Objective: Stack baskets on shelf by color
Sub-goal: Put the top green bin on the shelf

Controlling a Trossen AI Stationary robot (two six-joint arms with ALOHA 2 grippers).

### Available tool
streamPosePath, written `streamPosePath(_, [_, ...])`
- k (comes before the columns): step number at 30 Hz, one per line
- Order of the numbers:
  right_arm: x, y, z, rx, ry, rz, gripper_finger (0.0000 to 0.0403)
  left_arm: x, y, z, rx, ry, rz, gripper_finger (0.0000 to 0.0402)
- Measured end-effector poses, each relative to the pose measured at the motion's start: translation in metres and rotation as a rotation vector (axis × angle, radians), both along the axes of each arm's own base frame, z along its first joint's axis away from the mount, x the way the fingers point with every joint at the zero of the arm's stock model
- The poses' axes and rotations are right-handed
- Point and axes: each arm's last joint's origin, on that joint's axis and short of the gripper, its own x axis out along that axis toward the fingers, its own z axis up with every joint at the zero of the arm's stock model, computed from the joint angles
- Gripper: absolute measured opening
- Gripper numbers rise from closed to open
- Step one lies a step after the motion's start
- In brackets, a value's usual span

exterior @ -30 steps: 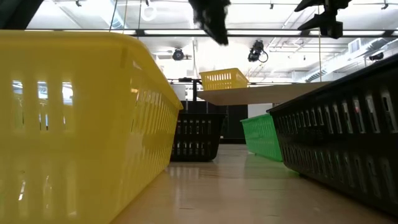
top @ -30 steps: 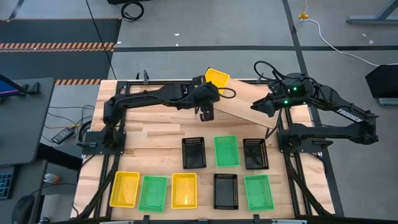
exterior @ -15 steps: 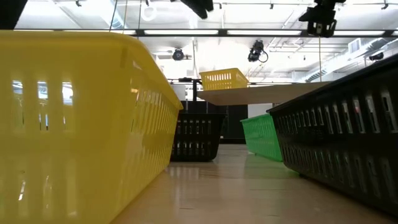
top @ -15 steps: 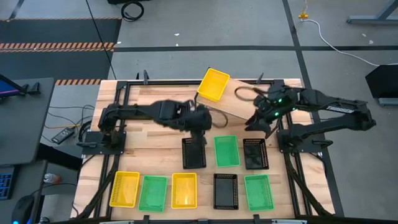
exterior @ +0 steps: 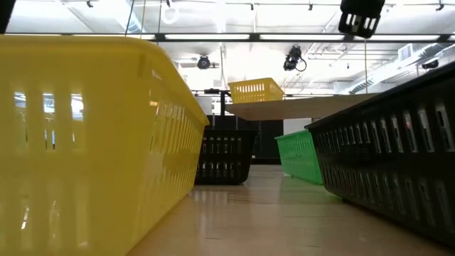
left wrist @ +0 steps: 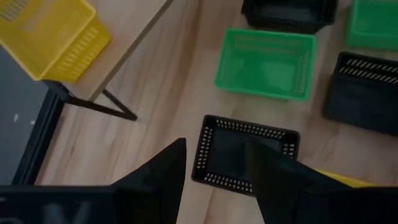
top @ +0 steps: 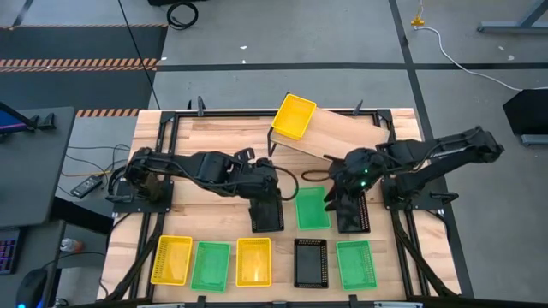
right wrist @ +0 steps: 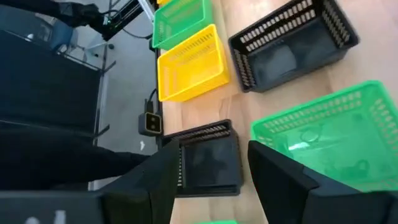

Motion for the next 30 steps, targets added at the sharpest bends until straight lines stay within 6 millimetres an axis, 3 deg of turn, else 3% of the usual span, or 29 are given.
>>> streamPosePath(9, [0.004, 0.026, -0.011, -0.047, 0.045, 0.081, 0.0194, 0.018, -0.005, 0.011, -0.290, -0.139, -0.302, 0.0172])
streamPosePath(14, [0.015, 0.036, -0.023, -0.022, 0.105, 0.081, 0.0194, 0.030, -0.003, 0.023, -0.358, -0.287, -0.435, 0.0172])
streamPosePath(21, [0.014, 0.038, -0.042, -0.082, 0.276, 0.049, 0.0194, 0.033, -0.006, 0.034, -0.311, -0.401, -0.434, 0.0171])
streamPosePath(25, [0.012, 0.043, -0.044, -0.126, 0.274, 0.041, 0.0191, 0.032, -0.005, 0.035, -0.263, -0.404, -0.425, 0.0171])
streamPosePath(30, [0.012, 0.054, -0.050, -0.302, 0.315, 0.060, 0.0181, 0.032, -0.003, 0.034, -0.234, -0.400, -0.417, 0.0171])
